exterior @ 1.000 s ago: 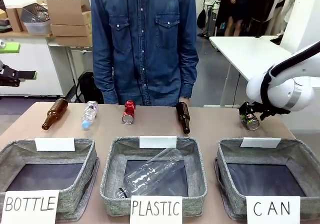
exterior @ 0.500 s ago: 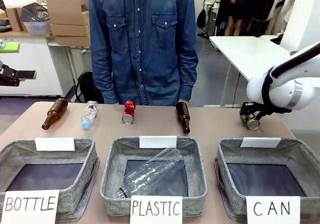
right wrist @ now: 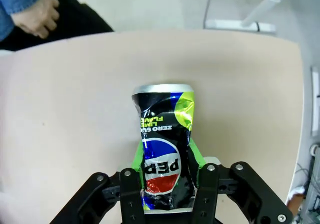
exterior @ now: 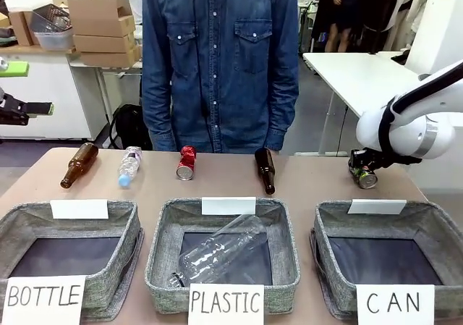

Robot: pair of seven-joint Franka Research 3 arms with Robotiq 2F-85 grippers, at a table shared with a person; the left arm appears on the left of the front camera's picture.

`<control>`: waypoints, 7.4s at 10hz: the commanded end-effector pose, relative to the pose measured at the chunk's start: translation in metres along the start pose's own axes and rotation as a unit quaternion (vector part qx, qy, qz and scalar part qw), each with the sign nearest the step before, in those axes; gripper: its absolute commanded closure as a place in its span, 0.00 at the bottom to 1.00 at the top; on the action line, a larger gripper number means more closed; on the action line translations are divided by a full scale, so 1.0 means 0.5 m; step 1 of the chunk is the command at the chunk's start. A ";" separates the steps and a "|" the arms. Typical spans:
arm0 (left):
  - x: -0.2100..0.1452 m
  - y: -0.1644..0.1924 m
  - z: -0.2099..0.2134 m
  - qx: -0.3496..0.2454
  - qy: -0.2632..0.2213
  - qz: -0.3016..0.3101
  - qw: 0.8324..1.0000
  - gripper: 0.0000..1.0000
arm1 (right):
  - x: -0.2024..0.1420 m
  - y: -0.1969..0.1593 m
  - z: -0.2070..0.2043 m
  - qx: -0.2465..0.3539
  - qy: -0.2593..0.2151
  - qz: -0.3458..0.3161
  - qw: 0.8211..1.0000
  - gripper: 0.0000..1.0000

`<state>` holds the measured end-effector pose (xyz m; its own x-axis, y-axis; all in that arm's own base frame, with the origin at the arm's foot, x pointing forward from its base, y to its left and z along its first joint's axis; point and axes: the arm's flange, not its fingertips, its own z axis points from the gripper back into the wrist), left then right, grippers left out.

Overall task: Sort the can waste into the basket.
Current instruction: Pick up the can waste from the table and place it in the right Fabric basket.

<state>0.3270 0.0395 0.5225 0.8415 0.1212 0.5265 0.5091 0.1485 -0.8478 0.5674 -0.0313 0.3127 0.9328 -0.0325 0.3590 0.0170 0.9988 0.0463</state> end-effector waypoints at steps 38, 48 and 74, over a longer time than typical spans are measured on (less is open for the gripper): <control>0.004 -0.003 -0.003 -0.009 -0.005 -0.011 1.000 0.00 | -0.449 0.025 0.573 0.496 -0.176 -0.258 0.810 0.00; 0.004 -0.003 -0.003 -0.009 -0.005 -0.011 1.000 0.00 | -0.388 -0.080 0.574 0.482 0.021 -0.127 0.866 0.00; 0.109 0.014 -0.311 0.269 0.075 -0.033 0.960 0.00 | -0.388 -0.080 0.574 0.482 0.021 -0.127 0.866 0.00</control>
<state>0.4005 -0.0875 0.5393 0.8405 -0.0800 0.5359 0.4888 0.5387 -0.6862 0.2820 -0.0729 0.5107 0.9570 -0.2305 0.1759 -0.0552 0.4507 0.8910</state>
